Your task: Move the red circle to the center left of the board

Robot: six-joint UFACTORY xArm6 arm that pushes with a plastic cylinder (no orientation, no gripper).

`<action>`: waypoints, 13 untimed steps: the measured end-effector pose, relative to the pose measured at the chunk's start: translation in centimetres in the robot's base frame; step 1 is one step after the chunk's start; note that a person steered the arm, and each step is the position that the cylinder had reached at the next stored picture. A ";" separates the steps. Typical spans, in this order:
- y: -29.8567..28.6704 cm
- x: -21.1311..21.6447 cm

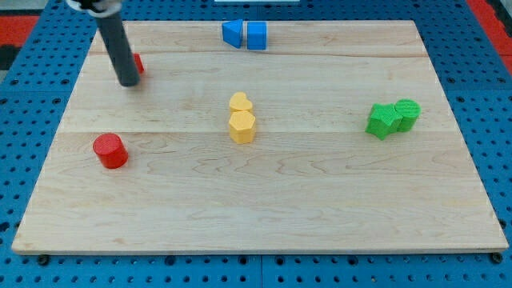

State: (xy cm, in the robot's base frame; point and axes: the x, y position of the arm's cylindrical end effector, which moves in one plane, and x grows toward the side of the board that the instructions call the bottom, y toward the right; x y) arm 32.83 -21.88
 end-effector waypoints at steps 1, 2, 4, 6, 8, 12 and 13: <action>-0.4 -1.6; -0.7 -3.6; 4.4 8.6; 3.1 16.4; -3.2 12.8; -2.6 18.9; -8.2 19.9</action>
State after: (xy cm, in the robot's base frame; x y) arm 52.70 -30.06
